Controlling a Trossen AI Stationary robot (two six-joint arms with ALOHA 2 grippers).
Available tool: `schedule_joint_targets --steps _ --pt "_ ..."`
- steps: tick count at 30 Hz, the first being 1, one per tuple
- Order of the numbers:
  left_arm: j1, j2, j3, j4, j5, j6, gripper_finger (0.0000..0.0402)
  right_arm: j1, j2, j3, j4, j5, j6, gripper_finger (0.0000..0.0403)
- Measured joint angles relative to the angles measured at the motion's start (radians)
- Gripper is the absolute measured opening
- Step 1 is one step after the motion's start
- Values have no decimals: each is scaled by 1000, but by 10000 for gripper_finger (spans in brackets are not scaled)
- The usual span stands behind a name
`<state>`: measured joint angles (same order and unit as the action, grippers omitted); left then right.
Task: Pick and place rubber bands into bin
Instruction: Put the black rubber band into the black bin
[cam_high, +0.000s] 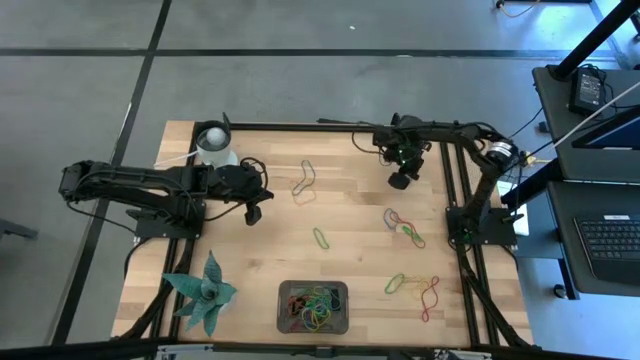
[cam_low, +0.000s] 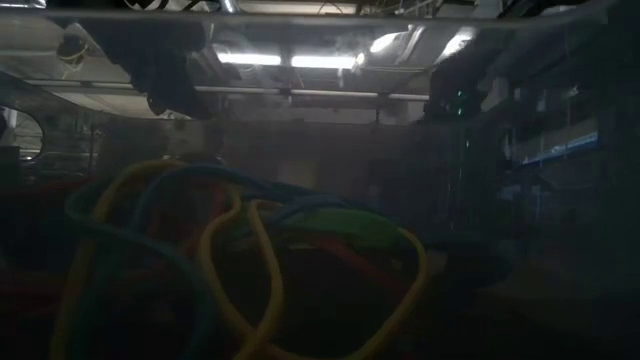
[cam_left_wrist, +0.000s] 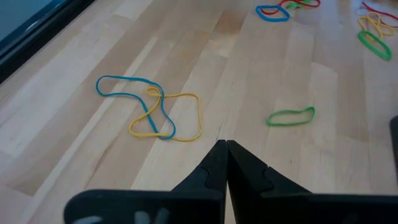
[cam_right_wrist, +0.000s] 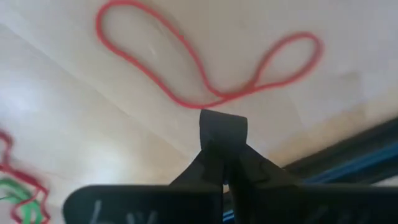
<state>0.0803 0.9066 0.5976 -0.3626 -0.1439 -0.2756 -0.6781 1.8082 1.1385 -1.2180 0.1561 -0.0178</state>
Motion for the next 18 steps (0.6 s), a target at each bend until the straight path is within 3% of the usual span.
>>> schedule_joint_targets --steps 10,18 --pt "0 0 0 0 0 0 2 24 -292 0 -36 -13 128 4" --pt "0 0 0 0 0 0 2 200 -513 0 10 -21 341 3"
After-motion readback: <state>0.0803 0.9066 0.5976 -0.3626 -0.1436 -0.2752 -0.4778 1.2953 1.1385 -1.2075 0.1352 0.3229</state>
